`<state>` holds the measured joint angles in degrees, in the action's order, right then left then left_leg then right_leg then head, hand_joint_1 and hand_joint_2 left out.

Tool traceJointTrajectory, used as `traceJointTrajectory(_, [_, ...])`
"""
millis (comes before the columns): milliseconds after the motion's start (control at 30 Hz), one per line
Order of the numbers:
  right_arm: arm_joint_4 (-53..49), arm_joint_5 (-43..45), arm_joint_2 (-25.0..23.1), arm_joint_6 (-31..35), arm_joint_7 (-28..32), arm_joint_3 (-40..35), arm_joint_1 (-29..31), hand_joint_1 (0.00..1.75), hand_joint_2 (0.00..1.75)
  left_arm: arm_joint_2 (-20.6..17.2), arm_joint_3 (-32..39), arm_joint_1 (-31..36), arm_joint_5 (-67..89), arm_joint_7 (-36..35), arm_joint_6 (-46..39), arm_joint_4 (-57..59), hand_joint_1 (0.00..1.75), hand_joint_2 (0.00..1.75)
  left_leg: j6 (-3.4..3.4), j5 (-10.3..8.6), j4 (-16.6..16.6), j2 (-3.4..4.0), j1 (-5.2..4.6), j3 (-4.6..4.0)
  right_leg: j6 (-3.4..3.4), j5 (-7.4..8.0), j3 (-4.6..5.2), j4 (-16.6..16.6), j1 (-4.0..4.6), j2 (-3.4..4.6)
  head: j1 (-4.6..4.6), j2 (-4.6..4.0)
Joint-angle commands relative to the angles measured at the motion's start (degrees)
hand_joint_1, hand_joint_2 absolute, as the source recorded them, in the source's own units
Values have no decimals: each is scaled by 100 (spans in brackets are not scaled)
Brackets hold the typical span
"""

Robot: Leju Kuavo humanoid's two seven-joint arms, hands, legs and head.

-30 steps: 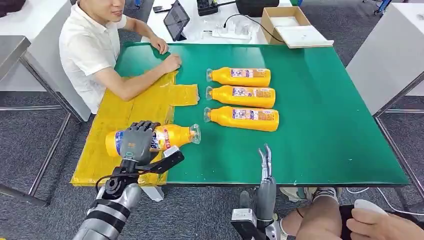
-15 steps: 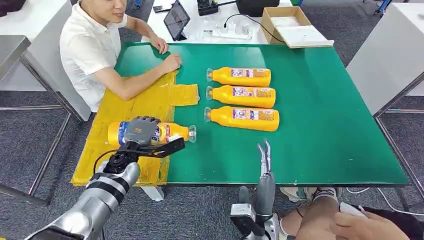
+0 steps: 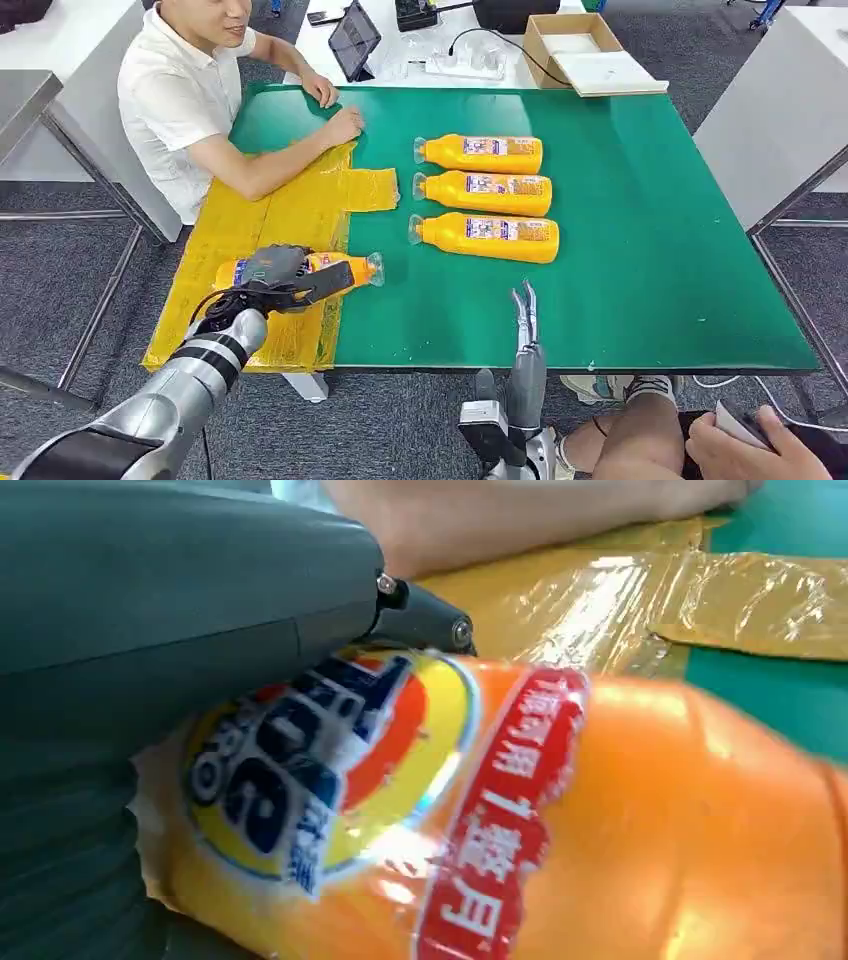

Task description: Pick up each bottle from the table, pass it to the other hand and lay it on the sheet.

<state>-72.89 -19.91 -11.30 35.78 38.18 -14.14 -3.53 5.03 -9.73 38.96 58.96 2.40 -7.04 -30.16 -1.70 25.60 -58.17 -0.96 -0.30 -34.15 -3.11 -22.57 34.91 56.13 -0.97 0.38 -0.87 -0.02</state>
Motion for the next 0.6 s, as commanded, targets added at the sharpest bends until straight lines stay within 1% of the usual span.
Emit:
traceJointTrajectory(33, [636, 93, 149, 129, 182, -57, 274, 0, 0, 28, 708, 166, -645, 466, 468, 572, 5, 175, 8, 5, 7, 10, 6, 22, 10, -1, -20, -8, 7, 5, -4, 0])
traceJointTrajectory(67, [636, 93, 149, 129, 182, -57, 274, 0, 0, 28, 708, 166, -645, 466, 468, 572, 5, 175, 6, 3, 5, 10, 3, 17, 7, -1, -14, -5, 4, 6, 0, 0])
traceJointTrajectory(100, [656, 140, 180, 168, 182, -111, 291, 0, 0, 23, 742, 137, -852, 641, 620, 497, 2, 175, 10, 8, 8, 19, 7, 30, 12, -3, -26, -8, 8, 10, -4, 0])
traceJointTrajectory(133, [674, 189, 208, 199, 182, -159, 306, 0, 0, 20, 705, 114, -1004, 729, 644, 428, 0, 175, 8, 6, 5, 18, 5, 25, 9, -2, -21, -6, 7, 10, -2, 0])
traceJointTrajectory(267, [757, 267, 276, 217, 182, -270, 363, 0, 0, 33, 705, 115, -1652, 1005, 985, 273, 0, 175, 13, 9, 6, 20, 8, 35, 15, -5, -31, -7, 10, 7, 0, 0])
traceJointTrajectory(333, [747, 287, 293, 291, 182, -312, 352, 0, 0, 42, 664, 73, -1762, 1035, 936, 162, 0, 175, 9, 5, 3, 9, 7, 24, 10, -2, -23, -5, 8, 2, -2, 0])
traceJointTrajectory(400, [733, 315, 315, 355, 182, -339, 321, 0, 0, 28, 616, -42, -1876, 1193, 795, -60, 0, 175, 11, 7, 3, 15, 9, 28, 12, -2, -25, -6, 10, 7, -2, 0])
traceJointTrajectory(467, [733, 315, 315, 355, 182, -339, 321, 0, 0, 28, 616, -42, -1876, 1193, 795, -60, 0, 175, 6, 3, 5, 13, 3, 21, 7, 0, -18, -5, 4, 6, -4, 0])
traceJointTrajectory(500, [721, 323, 328, 354, 182, -342, 302, 0, 0, 33, 605, -96, -1920, 1271, 739, -177, 0, 175, 10, 6, 8, 18, 6, 32, 12, -2, -27, -8, 8, 6, -2, 0])
traceJointTrajectory(567, [721, 323, 328, 354, 182, -342, 302, 0, 0, 33, 605, -96, -1920, 1271, 739, -177, 0, 175, 5, 3, 4, 9, 4, 17, 6, -1, -14, -4, 5, 3, -2, 0])
traceJointTrajectory(600, [714, 307, 335, 336, 182, -341, 290, 0, 0, 54, 632, -219, -2032, 1464, 541, -416, 0, 175, 11, 10, 3, 16, 8, 30, 13, -6, -27, -5, 10, 5, -2, 0])
